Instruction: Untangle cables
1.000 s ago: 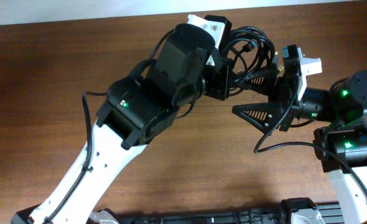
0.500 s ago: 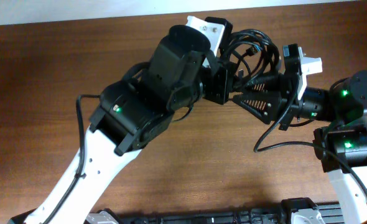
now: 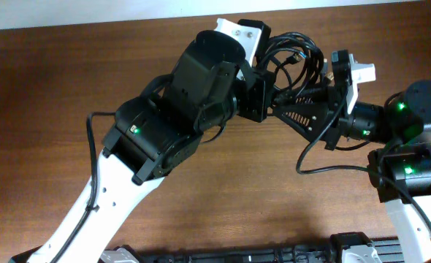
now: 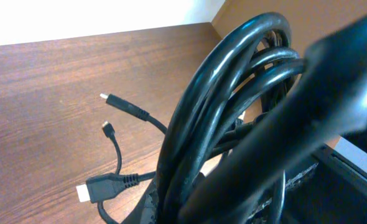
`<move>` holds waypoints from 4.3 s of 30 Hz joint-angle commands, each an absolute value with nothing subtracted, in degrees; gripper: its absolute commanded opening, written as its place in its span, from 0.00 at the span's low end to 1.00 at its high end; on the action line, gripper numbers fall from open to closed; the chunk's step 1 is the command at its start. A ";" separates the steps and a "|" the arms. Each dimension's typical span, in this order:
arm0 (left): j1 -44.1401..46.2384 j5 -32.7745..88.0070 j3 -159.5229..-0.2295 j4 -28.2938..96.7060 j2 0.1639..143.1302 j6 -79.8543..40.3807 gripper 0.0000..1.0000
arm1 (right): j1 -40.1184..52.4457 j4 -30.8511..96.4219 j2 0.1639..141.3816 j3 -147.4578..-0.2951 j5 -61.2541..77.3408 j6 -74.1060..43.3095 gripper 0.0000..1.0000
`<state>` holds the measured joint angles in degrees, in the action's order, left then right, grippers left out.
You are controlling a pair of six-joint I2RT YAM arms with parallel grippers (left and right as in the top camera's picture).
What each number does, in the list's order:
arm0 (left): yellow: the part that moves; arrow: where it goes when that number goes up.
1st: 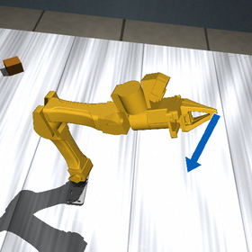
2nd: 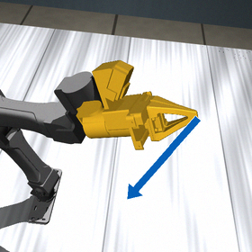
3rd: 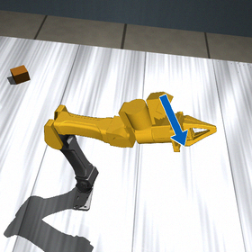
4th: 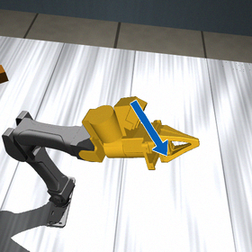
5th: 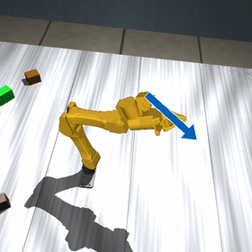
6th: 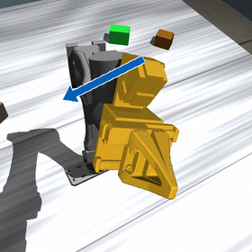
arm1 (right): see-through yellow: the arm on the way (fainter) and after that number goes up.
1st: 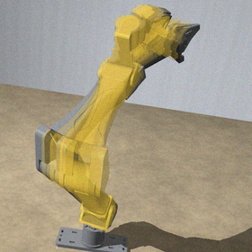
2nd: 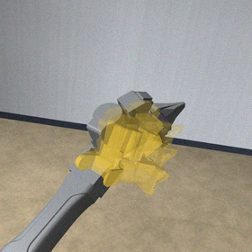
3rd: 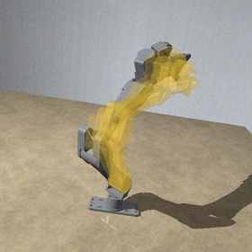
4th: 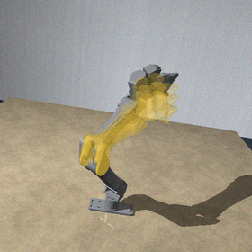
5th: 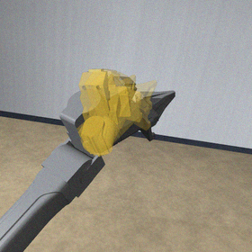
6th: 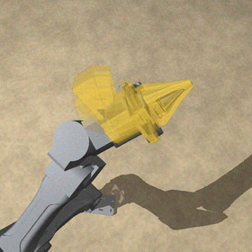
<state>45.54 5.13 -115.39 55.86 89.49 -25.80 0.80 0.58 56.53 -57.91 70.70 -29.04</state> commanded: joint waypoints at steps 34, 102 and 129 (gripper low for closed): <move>46.06 -39.07 -116.31 54.94 87.77 -29.04 0.00 | 0.73 0.67 56.64 -58.08 74.63 -29.45 0.04; 46.09 -16.27 -116.29 49.91 89.67 -24.82 0.00 | 0.75 -1.56 56.62 -58.08 83.92 -30.74 0.99; 46.13 -24.91 -116.29 47.99 90.28 -15.84 0.00 | 0.75 -1.52 56.64 -58.08 83.81 -30.98 0.99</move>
<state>46.00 -23.07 -115.39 48.34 90.35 -14.50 0.80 -1.37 56.95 -57.89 83.53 -31.03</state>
